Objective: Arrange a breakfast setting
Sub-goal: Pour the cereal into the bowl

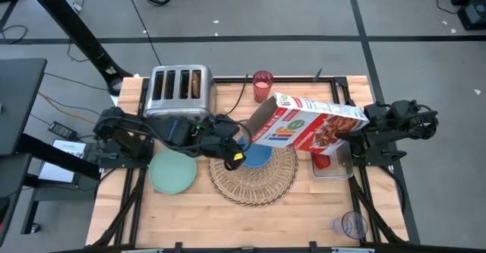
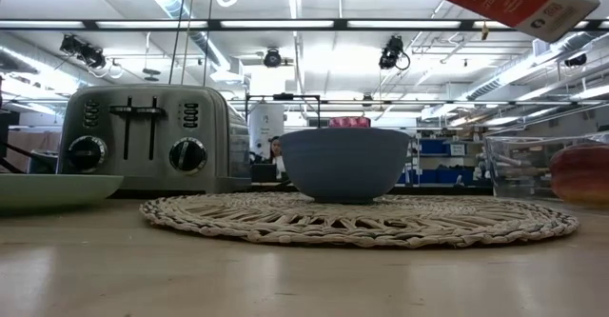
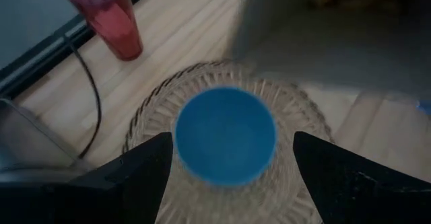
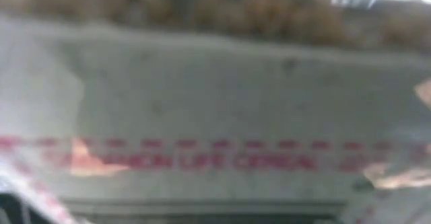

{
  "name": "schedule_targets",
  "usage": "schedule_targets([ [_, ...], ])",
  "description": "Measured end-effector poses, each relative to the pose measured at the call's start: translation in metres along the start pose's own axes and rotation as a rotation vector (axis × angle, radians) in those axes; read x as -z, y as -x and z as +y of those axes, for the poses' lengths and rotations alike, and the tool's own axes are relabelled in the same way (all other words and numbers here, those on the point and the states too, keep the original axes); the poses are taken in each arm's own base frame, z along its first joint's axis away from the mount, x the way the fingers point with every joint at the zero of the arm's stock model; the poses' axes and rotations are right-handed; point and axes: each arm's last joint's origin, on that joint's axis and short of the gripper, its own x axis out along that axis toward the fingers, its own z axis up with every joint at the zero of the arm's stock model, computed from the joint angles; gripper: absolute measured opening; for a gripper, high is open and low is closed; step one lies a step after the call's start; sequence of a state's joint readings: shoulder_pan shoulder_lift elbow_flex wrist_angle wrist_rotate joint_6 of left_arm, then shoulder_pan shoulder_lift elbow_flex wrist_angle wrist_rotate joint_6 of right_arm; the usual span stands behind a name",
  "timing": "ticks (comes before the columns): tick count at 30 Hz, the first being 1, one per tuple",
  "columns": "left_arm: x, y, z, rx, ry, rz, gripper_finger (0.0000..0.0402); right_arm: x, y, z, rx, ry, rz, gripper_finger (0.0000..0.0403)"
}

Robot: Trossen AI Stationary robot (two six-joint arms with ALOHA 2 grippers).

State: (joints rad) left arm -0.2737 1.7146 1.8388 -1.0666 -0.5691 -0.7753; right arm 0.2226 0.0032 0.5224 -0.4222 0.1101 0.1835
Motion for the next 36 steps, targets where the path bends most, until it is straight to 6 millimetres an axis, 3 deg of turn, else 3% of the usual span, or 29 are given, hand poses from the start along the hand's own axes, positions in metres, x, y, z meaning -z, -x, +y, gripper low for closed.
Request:
schedule_targets([
  [9,0.008,-0.008,-0.001,-0.028,-0.038,0.07,0.0313,-0.002,0.0,-0.001,0.028,0.01,-0.02,0.0244],
  [17,0.033,0.011,-0.007,-0.096,0.06,0.084,0.0313,-0.012,0.001,0.001,0.031,0.055,-0.13,0.0244],
  [22,0.066,-0.022,-0.01,-0.122,0.163,0.097,0.0313,-0.018,0.002,0.002,0.031,0.077,-0.196,0.0244],
  [27,0.09,-0.065,0.003,-0.151,0.31,0.08,0.0313,-0.019,0.002,0.001,0.048,0.08,-0.203,0.0244],
  [31,0.098,-0.095,0.021,-0.196,0.405,0.063,0.0313,-0.019,0.002,0.001,0.057,0.079,-0.204,0.0244],
  [36,0.094,-0.116,0.036,-0.188,0.424,0.024,0.0313,-0.019,0.002,0.001,0.065,0.078,-0.206,0.0244],
])
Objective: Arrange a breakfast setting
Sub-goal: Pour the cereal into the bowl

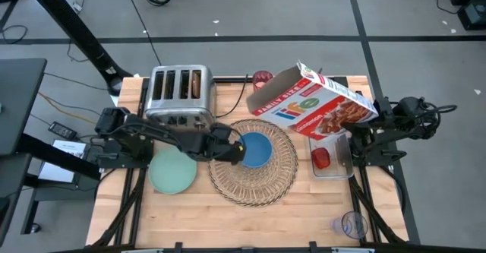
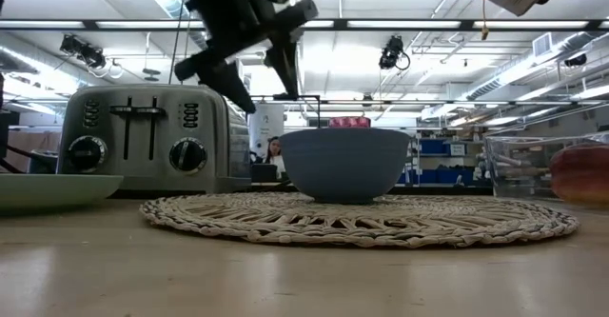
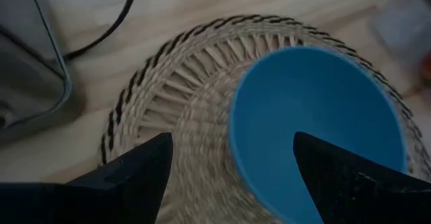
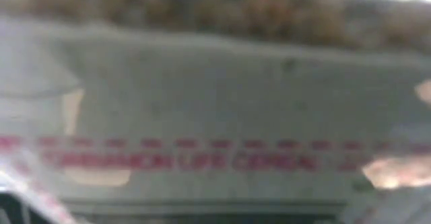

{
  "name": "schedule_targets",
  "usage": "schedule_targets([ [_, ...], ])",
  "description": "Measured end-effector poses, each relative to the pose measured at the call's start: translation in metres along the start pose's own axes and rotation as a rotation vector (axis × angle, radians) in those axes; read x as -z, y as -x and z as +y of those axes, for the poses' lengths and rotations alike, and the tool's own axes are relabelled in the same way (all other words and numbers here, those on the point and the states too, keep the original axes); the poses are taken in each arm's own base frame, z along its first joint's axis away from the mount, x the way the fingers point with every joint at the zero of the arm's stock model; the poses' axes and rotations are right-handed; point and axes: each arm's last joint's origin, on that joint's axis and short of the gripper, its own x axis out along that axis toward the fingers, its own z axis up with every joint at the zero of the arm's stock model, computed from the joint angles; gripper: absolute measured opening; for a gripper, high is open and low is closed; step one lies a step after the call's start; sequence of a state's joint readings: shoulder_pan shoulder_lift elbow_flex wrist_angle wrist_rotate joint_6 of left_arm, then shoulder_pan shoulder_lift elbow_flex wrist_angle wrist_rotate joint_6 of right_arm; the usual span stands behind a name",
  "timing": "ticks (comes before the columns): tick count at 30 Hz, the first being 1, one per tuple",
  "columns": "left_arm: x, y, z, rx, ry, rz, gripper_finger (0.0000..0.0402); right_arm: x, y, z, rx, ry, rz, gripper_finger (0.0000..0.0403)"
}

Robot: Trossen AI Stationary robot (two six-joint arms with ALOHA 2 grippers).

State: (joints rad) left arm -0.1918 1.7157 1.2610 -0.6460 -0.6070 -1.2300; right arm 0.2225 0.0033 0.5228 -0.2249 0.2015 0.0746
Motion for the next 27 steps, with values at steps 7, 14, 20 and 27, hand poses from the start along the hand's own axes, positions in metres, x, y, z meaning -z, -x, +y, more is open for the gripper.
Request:
schedule_targets([
  [7,0.007,-0.035,-0.002,-0.034,0.025,0.021,0.0311,0.0,0.0,-0.001,0.023,0.003,0.003,0.0244],
  [14,0.022,-0.055,-0.009,-0.082,-0.015,0.101,0.0284,0.001,0.0,-0.001,0.043,0.004,0.011,0.0244],
  [20,0.017,-0.046,-0.005,-0.146,-0.053,0.127,0.0262,0.002,0.0,-0.001,0.043,-0.002,0.014,0.0244],
  [27,0.022,-0.055,-0.012,-0.106,0.045,0.159,0.0206,0.001,0.0,-0.001,0.043,-0.005,0.009,0.0244],
])
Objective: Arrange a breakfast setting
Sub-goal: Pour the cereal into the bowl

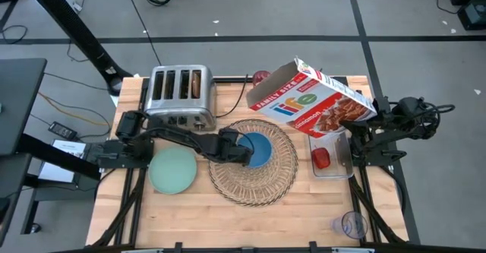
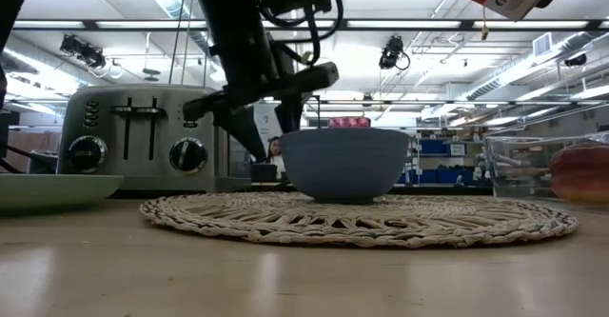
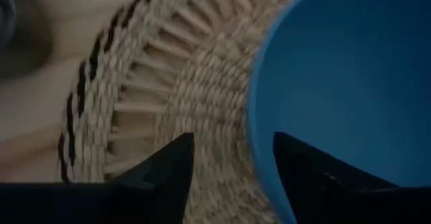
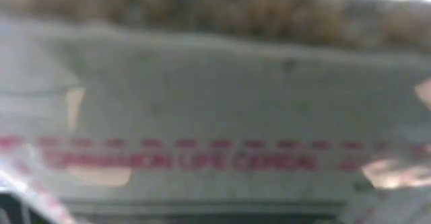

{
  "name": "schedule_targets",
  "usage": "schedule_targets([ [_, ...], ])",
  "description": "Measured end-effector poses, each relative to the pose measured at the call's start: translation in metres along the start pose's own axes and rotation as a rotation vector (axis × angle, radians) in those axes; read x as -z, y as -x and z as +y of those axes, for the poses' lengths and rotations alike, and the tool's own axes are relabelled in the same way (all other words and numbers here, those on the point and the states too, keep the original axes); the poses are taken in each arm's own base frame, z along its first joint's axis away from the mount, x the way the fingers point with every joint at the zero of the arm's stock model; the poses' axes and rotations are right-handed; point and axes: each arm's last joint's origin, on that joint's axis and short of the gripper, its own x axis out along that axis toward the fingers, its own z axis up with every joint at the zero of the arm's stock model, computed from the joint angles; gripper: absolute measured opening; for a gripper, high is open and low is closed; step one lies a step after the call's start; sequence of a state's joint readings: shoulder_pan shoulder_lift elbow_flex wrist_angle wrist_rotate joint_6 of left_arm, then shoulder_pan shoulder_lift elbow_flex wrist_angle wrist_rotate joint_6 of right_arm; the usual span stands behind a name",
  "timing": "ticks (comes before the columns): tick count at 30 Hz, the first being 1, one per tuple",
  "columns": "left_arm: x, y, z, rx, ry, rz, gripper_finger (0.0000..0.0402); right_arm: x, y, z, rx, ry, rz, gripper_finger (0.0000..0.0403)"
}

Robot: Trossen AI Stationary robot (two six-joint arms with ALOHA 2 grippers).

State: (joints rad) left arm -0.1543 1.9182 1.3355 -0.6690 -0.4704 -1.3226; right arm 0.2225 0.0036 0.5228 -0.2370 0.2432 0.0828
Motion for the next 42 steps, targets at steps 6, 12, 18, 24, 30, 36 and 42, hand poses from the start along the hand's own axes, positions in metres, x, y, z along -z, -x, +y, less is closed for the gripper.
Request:
schedule_targets([
  [6,-0.001,-0.006,-0.004,0.035,0.051,0.025,0.0181,0.0,0.0,0.0,0.0,-0.003,-0.001,0.0244],
  [12,-0.001,-0.006,-0.003,0.033,0.058,0.031,0.0121,0.0,0.0,0.0,0.0,-0.003,0.001,0.0244],
  [18,-0.002,-0.006,-0.003,0.031,0.06,0.033,0.003,0.0,0.0,0.0,-0.009,-0.003,0.002,0.0244],
  [24,-0.013,0.017,-0.001,0.089,0.076,0.047,0.0016,0.0,0.0,0.0,-0.01,-0.003,0.003,0.0244],
  [30,-0.027,0.057,0.03,-0.045,0.073,0.085,0.0011,0.0,0.0,0.001,-0.021,-0.018,0.006,0.0244],
  [36,-0.025,0.058,0.038,-0.128,0.129,0.096,0.0012,0.001,0.0,0.001,-0.029,-0.018,0.008,0.0244],
  [42,-0.017,0.028,0.032,-0.188,0.181,0.101,0.0012,0.001,0.0,0.001,-0.03,-0.019,0.008,0.0244],
])
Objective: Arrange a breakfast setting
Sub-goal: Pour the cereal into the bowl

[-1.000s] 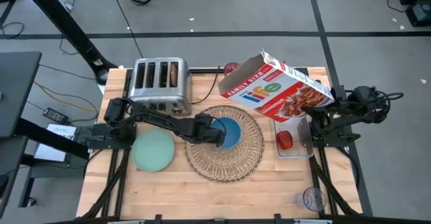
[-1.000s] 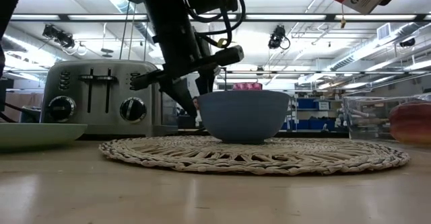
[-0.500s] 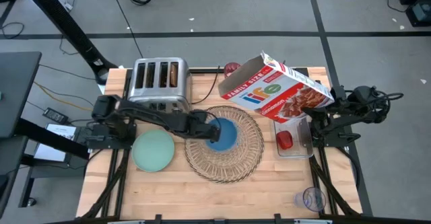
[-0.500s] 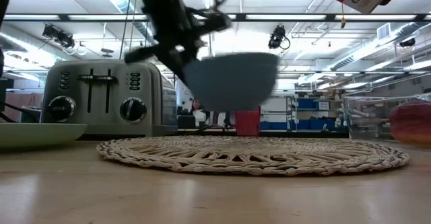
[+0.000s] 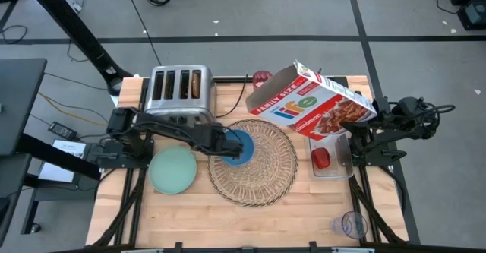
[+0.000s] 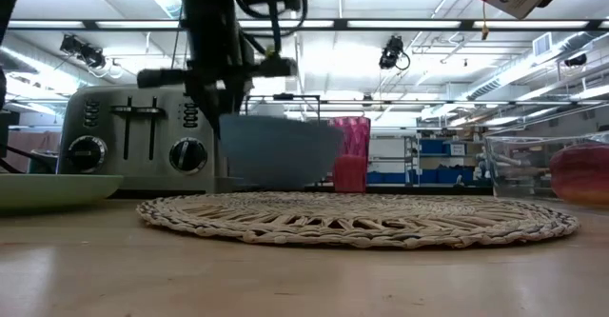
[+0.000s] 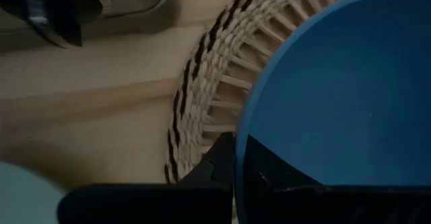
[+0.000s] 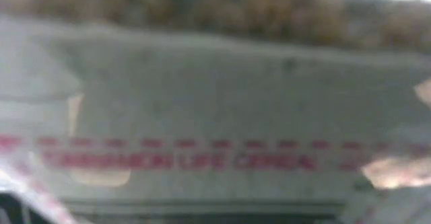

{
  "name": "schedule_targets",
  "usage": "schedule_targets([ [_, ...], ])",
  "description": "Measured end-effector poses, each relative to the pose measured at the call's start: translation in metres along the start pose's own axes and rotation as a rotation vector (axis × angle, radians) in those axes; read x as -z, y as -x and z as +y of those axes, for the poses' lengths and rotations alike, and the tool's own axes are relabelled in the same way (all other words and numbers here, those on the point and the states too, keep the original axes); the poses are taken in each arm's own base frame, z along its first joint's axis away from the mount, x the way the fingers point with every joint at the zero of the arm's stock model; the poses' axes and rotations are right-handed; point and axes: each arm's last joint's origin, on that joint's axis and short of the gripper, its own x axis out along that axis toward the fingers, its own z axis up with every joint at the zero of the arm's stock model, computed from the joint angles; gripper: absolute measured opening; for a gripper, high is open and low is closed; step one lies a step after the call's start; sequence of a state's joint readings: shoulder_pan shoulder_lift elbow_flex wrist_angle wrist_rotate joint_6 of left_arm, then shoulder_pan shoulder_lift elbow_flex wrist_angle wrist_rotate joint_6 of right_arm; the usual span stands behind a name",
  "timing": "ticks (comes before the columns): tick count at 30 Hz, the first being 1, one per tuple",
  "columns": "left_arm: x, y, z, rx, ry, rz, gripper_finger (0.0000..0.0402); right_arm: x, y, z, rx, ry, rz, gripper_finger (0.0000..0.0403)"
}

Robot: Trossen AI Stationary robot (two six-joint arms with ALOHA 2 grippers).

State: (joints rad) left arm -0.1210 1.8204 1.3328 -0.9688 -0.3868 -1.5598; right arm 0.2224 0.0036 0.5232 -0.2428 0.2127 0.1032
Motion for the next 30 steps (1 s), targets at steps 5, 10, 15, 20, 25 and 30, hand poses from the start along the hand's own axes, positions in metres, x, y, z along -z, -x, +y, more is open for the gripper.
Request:
schedule_targets([
  [5,0.0,-0.011,-0.009,0.035,-0.001,0.018,0.0014,0.0,0.0,0.0,-0.005,-0.003,0.004,0.0244],
  [10,0.001,-0.012,-0.009,0.037,0.002,0.019,0.0033,0.002,0.0,0.0,-0.004,-0.004,0.02,0.0244],
  [15,0.001,-0.011,-0.008,0.03,-0.026,0.042,0.0084,0.005,0.0,0.0,-0.019,0.001,0.05,0.0244],
  [20,-0.004,0.001,-0.005,0.065,-0.016,0.043,0.0148,0.007,0.0,0.0,-0.026,0.007,0.078,0.0244],
  [25,-0.015,0.032,0.004,0.145,-0.004,0.04,0.0192,0.013,0.001,0.0,-0.023,0.018,0.139,0.0244],
  [30,-0.022,0.078,0.024,0.267,-0.032,0.03,0.0197,0.022,0.001,-0.001,-0.026,0.019,0.238,0.0244],
])
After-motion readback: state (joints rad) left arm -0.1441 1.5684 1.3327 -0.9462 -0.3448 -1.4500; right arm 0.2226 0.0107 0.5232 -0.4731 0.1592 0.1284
